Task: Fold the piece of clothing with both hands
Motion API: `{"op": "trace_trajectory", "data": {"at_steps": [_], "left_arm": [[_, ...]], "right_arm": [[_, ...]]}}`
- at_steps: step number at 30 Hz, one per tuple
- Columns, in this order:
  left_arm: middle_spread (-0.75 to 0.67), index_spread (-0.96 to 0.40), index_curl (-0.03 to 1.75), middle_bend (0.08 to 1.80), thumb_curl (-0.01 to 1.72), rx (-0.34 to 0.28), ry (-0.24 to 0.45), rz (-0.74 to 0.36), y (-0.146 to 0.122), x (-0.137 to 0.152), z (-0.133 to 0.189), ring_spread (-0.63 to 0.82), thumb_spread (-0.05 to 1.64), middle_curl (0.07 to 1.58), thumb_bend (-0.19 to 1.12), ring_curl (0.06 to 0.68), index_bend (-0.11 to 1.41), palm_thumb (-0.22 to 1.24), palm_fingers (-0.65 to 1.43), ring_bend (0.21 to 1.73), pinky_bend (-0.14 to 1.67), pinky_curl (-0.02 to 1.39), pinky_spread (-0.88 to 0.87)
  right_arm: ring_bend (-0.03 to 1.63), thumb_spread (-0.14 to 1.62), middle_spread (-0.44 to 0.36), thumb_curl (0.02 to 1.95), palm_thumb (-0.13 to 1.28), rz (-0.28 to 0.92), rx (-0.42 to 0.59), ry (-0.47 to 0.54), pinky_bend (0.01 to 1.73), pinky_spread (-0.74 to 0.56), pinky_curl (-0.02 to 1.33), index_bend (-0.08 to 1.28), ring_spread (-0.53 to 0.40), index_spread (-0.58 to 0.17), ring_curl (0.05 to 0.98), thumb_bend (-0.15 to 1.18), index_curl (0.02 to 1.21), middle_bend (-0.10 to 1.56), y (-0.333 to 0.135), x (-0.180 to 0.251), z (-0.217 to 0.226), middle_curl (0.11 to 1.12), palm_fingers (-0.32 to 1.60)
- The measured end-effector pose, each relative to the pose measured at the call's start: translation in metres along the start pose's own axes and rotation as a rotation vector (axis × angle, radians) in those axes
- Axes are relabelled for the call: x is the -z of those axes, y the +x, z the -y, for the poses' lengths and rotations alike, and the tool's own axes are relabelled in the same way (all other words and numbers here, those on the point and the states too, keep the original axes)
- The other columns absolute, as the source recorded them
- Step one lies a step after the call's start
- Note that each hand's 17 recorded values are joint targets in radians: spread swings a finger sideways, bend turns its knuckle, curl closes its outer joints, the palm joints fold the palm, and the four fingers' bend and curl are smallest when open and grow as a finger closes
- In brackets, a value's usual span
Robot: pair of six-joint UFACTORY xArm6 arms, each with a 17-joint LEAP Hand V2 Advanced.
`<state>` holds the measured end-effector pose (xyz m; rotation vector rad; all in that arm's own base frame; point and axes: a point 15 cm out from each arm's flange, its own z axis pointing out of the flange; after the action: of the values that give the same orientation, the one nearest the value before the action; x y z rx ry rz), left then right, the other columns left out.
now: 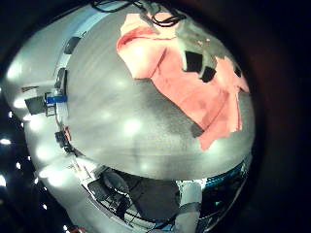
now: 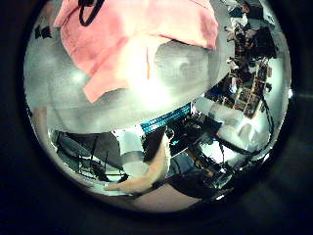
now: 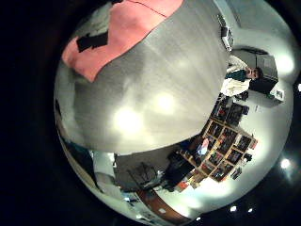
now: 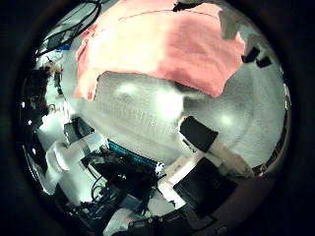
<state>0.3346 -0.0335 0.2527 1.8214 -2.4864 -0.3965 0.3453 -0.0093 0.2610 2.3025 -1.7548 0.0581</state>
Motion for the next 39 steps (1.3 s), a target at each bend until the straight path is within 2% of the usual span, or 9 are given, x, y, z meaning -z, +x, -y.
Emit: {"op": "trace_trajectory", "data": {"at_steps": [4,10,16,28,36,39], "left_arm": [[0.23,-0.08,0.47,0.18,0.29,-0.009,0.005,-0.005,0.006,-0.023,0.003,0.39,0.95,0.45,-0.03,0.298,0.11,0.15,-0.08,0.68,0.34,0.61,0.40],[0.26,-0.07,0.38,0.17,0.30,-0.026,-0.001,-0.001,0.012,-0.050,0.004,0.43,0.92,0.40,-0.03,0.277,0.13,0.15,-0.06,0.65,0.33,0.54,0.45],[0.24,-0.05,0.34,0.19,0.31,0.001,0.044,0.007,0.013,-0.064,0.015,0.44,0.91,0.38,-0.02,0.264,0.15,0.17,-0.01,0.64,0.33,0.49,0.46],[0.13,-0.04,0.34,0.23,0.33,0.008,-0.010,0.037,0.010,-0.076,0.008,0.36,0.89,0.39,-0.03,0.233,0.19,0.22,0.16,0.60,0.25,0.42,0.39],[-0.06,-0.07,0.37,0.43,0.34,0.021,-0.034,0.053,0.012,-0.082,0.009,0.04,0.88,0.46,-0.02,0.252,0.19,0.28,0.43,0.68,0.18,0.37,0.21],[-0.17,-0.14,0.39,0.56,0.34,0.026,-0.030,0.058,0.014,-0.079,0.014,-0.14,0.89,0.51,-0.02,0.278,0.20,0.32,0.67,0.78,0.21,0.37,0.06]], "right_arm": [[1.04,1.07,-0.245,0.43,0.66,0.000,-0.009,0.014,1.05,-0.33,0.47,0.19,-0.271,-0.357,0.549,-0.02,0.52,0.46,0.006,0.004,-0.003,0.57,0.24],[1.02,1.07,-0.259,0.42,0.66,0.002,-0.018,0.006,1.01,-0.30,0.44,0.18,-0.266,-0.346,0.531,-0.02,0.48,0.43,0.014,0.005,-0.009,0.54,0.27],[0.99,1.07,-0.208,0.42,0.65,0.000,-0.023,0.012,0.96,-0.29,0.41,0.18,-0.265,-0.336,0.513,-0.02,0.44,0.46,0.021,0.008,-0.012,0.53,0.30],[0.97,1.07,-0.181,0.42,0.66,0.008,-0.034,0.020,0.92,-0.27,0.36,0.18,-0.279,-0.329,0.495,-0.02,0.40,0.45,0.029,0.010,-0.016,0.51,0.34],[0.96,1.07,-0.202,0.42,0.65,0.009,-0.033,0.028,0.89,-0.27,0.32,0.19,-0.280,-0.330,0.488,-0.02,0.39,0.45,0.029,0.016,-0.019,0.49,0.37],[0.96,1.07,-0.200,0.42,0.65,0.008,-0.040,0.036,0.89,-0.27,0.31,0.19,-0.282,-0.332,0.486,-0.02,0.39,0.45,0.031,0.018,-0.020,0.49,0.38]]}}
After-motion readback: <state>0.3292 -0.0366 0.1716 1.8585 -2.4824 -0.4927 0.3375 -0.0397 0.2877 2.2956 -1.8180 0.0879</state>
